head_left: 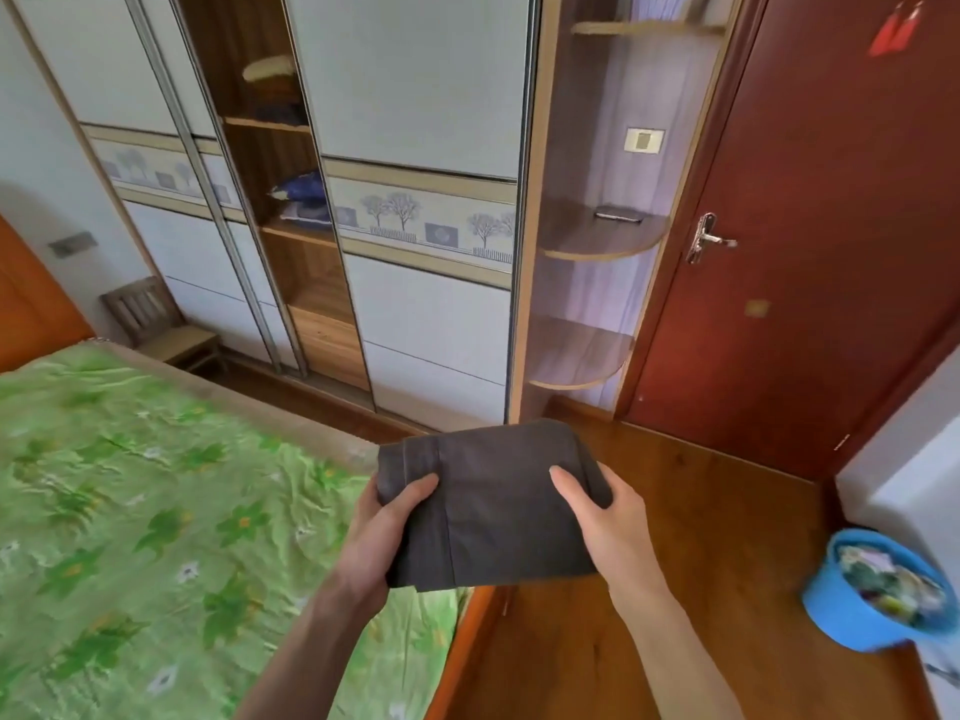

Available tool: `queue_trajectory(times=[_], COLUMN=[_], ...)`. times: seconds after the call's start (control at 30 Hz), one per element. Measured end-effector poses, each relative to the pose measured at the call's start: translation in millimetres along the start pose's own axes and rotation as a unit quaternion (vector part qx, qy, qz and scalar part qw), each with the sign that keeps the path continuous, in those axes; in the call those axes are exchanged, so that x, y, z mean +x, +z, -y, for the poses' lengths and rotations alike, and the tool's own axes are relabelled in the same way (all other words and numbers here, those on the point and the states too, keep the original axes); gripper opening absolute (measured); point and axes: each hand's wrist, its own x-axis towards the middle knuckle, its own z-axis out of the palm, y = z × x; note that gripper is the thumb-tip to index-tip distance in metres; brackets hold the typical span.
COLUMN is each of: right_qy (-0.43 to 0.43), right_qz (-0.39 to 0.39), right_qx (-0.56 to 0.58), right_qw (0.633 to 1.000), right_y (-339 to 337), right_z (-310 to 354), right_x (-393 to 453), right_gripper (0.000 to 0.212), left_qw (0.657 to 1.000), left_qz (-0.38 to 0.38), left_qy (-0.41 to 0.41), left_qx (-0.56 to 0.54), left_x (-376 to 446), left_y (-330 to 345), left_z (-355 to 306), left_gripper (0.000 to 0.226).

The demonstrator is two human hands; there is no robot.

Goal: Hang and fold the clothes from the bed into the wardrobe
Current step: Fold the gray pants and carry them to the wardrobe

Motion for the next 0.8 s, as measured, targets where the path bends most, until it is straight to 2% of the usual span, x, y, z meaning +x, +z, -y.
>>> queue_trajectory(times=[0.23,0.37,0.5,0.63,0.7,0.8], right_qy=[-0.011,-0.026,-0.033,-0.033,-0.031,-0.037], right_qz=[-0.003,-0.006,0.001,0.015,0.016,0.019], right_qx=[0.007,0.005,0.013,0.012,0.024,0.019], right_qw=[1.0,1.0,0.999,0.999,0.999,0.999], right_y=[-26.9,-25.6,-23.1,-14.4,-7.7,2.9], right_z=[7.3,19.7,38.4,59.3,68.2,80.1], right_x=[84.8,143.4,207.5,278.0,314.5,361.8], right_gripper=[0.025,0.024,0.013,0.032,0.031,0.027], left_qw=[1.0,1.0,1.0,0.999,0.999,0.999], left_qz=[0.007,-0.002,-0.003,-0.013,-0.006,-0.002], left_qy=[-0.002,0.011,0.007,0.018,0.023,0.037], left_qx=[0.011,0.005,-0.01,-0.024,-0.023,-0.003], left_x=[65.1,117.5,175.1,239.2,274.0,323.5], left_y=[58.2,83.9,110.8,134.8,145.2,154.7], left_z=[-6.3,-15.5,-29.6,-49.3,-60.9,-72.6], left_gripper=[0.039,0.036,0.034,0.028,0.03,0.046])
